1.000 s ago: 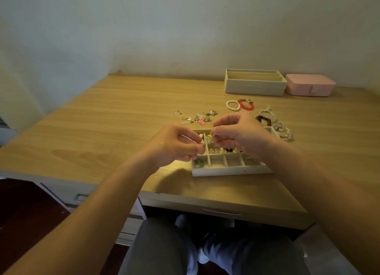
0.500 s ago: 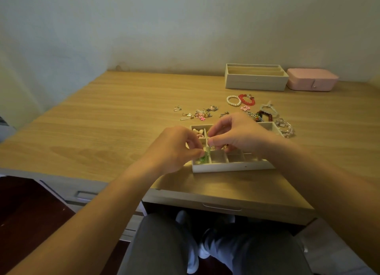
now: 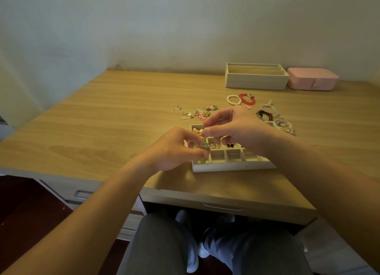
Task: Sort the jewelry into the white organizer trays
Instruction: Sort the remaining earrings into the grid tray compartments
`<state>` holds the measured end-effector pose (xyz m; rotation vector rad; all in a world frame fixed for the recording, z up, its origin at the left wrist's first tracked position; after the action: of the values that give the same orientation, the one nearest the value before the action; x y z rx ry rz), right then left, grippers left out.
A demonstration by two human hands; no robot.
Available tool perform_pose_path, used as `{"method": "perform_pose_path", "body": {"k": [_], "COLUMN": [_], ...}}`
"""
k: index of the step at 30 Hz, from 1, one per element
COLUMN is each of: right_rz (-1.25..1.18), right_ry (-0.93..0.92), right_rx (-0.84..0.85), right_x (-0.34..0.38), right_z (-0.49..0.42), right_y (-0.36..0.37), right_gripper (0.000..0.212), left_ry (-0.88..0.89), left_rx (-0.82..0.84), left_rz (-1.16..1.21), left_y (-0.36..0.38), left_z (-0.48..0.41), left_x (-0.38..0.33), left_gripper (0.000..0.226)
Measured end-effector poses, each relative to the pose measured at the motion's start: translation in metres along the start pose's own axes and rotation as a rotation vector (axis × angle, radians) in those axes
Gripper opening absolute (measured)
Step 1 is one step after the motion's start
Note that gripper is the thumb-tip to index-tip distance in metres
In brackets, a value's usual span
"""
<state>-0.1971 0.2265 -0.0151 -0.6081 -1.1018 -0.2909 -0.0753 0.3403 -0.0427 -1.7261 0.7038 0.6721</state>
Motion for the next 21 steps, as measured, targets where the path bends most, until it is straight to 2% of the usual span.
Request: {"method": "perform_pose_path", "body": {"k": [8, 13, 15, 18, 21], "right_rz": [0.082, 0.128, 0.138, 0.194, 0.23], "right_ry": [0.008, 0.009, 0.005, -0.016, -0.027], "right_rx": [-0.074, -0.059, -0.055, -0.069, -0.059], "right_x": [-0.007, -0.014, -0.017, -0.017, -0.017], "right_z": [-0.003, -0.003, -0.004, -0.005, -0.005], "right_y": [-0.005, 0.0, 0.003, 0.005, 0.005], "right_gripper": [0.013, 0.014, 0.015, 0.016, 0.017], "left_ry": [0.022, 0.071, 0.112, 0.116, 0.097], "left_rx": [-0.008, 0.085, 0.12, 0.153, 0.158], "left_rz": [-0.144, -0.599, -0.684, -0.681, -0.499], "left_y": [-0.002, 0.001, 0.002, 0.003, 0.001], "left_z": [0.004, 0.008, 0.009, 0.008, 0.006], "left_x": [0.003, -0.012, -0.017, -0.018, -0.012], "left_gripper": [0.005, 0.017, 0.021, 0.02, 0.014]}}
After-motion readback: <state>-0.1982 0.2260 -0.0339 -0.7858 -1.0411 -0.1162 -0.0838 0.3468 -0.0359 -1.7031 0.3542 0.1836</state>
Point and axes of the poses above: each hand's wrist, its own z-axis away from the middle knuckle, its own y-axis out of the palm, x = y × z, the point moved 4 cm from there along -z, towards the middle knuckle, and after that the axes turned 15 degrees about y, right-handed, at the moved point
